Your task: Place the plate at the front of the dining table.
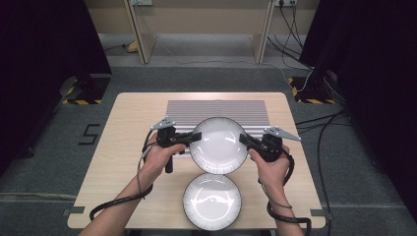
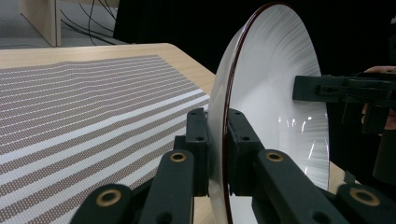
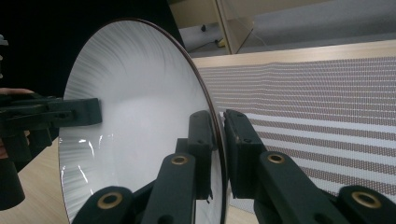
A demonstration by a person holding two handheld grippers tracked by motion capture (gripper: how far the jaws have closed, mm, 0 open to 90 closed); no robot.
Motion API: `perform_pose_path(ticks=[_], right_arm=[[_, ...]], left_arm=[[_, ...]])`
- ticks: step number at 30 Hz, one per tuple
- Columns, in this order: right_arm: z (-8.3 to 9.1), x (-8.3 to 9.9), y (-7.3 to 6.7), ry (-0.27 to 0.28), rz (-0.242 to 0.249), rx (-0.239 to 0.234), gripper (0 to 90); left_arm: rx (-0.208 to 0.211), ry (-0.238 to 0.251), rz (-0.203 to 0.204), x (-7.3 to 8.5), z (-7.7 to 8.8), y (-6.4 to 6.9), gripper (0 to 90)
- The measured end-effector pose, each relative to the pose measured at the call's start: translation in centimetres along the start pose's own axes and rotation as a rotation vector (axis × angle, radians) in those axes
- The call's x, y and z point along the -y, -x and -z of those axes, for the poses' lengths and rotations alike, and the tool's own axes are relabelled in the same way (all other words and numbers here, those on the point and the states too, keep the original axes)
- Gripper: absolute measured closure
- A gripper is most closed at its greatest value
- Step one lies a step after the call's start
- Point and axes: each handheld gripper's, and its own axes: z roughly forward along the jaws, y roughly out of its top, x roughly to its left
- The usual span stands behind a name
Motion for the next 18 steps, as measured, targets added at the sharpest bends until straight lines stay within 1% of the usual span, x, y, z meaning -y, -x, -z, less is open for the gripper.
perform_pose_path(ticks=[4, 10, 18], right_arm=[[-0.1, -0.6, 0.2, 0.009, 0.013, 0.007, 81.6], [-0.5, -1.2, 0.3, 0.017, 0.031, 0.02, 81.6], [-1.2, -1.5, 0.6, 0.02, 0.027, 0.023, 81.7]], left_arm=[[0.006, 0.007, -0.013, -0.4, -0.4, -0.2, 81.1], [0.001, 0.011, -0.008, -0.9, -0.8, -0.7, 80.8], [-0.014, 0.016, -0.005, -1.1, -1.2, -1.3, 80.3]])
